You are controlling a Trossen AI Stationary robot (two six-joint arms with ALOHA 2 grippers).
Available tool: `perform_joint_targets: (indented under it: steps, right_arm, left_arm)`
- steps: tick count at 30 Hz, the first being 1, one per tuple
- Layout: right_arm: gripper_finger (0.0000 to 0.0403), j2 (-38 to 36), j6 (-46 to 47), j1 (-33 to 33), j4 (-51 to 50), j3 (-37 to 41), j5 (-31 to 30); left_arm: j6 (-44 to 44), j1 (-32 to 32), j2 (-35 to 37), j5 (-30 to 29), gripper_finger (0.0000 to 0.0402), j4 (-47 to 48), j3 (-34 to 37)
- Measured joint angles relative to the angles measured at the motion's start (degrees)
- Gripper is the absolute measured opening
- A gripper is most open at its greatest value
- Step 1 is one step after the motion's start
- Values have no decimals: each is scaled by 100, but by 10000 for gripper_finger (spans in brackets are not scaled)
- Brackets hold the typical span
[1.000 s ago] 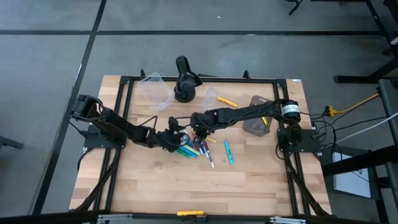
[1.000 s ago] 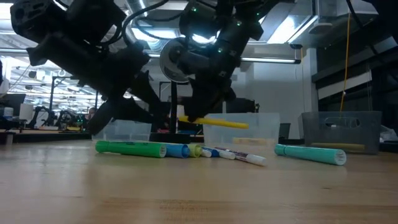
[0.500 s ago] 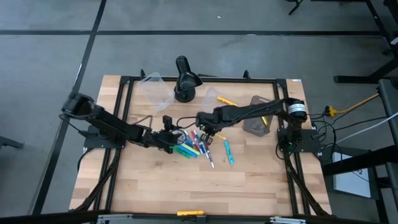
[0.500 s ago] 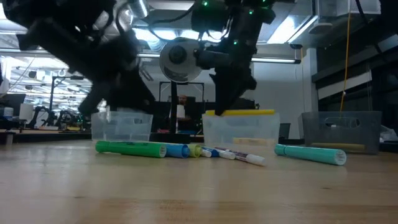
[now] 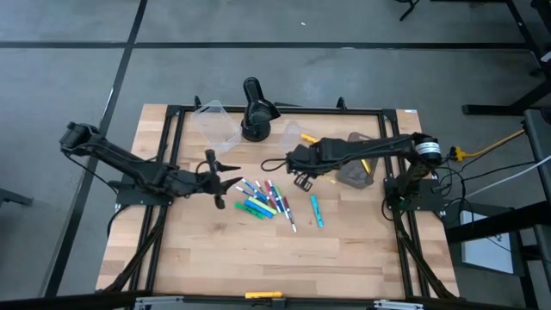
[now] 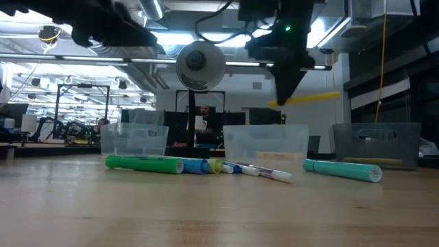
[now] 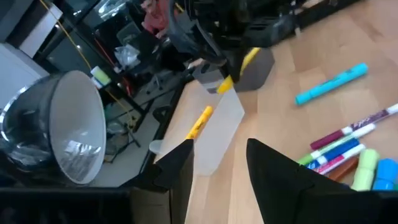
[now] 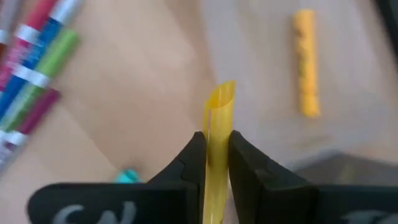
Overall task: Pick & Place Markers
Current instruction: Put the yellow pen in the gray bin
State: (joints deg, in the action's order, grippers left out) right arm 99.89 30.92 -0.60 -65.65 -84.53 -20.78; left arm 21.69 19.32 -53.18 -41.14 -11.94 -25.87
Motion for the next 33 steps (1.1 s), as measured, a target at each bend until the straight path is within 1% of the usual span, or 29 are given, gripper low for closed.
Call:
perform_joint_targets:
  steps: [5, 11, 20, 26, 33]
  right_arm:
    - [49, -342, 540, -4, -738, 0, -389]
    - [49, -755, 1231, -4, -1497, 0, -833]
    - [49, -1237, 2118, -4, -2136, 45, -1513]
    - [49, -1500, 2539, -4, -2189, 513, -1796]
    - [49, -1848, 3132, -37, -2112, 1296, -1917]
  left_arm:
    - [55, 24, 251, -18, 143, 48, 4]
    - [58, 21, 259, -94, 143, 19, 4]
    - [-8, 21, 259, -121, 143, -27, 4]
    - [-14, 24, 259, -123, 143, -27, 4]
    - [-14, 21, 259, -125, 143, -10, 4]
